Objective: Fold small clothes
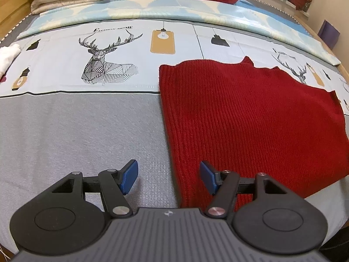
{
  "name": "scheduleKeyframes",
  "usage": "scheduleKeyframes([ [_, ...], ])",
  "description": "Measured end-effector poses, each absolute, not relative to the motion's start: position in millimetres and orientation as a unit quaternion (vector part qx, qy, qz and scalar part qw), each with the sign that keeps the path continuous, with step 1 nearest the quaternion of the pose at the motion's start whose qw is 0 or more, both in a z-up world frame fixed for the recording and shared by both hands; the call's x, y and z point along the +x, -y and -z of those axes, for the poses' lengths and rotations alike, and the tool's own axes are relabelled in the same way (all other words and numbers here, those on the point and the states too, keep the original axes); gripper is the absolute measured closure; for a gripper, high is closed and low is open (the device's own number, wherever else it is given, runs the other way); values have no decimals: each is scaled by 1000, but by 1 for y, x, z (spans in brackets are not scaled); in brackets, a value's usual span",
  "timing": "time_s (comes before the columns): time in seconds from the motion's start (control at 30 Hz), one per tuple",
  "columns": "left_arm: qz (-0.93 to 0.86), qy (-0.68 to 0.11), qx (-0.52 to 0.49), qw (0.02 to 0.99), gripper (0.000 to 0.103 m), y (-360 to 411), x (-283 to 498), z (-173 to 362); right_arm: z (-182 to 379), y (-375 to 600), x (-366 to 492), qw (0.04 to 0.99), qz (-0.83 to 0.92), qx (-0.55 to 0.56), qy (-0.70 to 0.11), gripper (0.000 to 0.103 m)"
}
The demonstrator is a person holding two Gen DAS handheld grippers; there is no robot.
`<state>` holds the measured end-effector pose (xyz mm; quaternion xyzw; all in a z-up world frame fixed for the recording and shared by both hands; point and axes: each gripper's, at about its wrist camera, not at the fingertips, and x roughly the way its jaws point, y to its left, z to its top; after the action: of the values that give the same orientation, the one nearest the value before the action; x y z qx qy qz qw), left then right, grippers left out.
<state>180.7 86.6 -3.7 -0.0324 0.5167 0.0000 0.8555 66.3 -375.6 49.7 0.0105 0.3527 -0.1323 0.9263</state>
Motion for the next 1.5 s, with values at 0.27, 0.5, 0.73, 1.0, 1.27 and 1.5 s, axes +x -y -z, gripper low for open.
scheduleKeyframes([
  [0.27,-7,-510,-54,858,35,-101,177,-1,-59,288,79,940,38,-37,-337,68],
  [0.5,-13,-506,-76,859,35,-116,174,-3,-39,200,87,930,-48,-97,-352,68],
  [0.73,-20,-503,-98,858,35,-133,172,-5,-8,121,81,895,-144,-185,-380,47],
  [1.0,-22,-505,-114,855,35,-141,174,-4,35,50,72,845,-234,-275,-395,36],
  [1.27,-27,-509,-127,851,35,-154,175,0,86,11,63,774,-272,-400,-409,33],
  [1.5,-34,-514,-147,844,35,-167,178,4,101,5,63,768,-258,-445,-381,31],
])
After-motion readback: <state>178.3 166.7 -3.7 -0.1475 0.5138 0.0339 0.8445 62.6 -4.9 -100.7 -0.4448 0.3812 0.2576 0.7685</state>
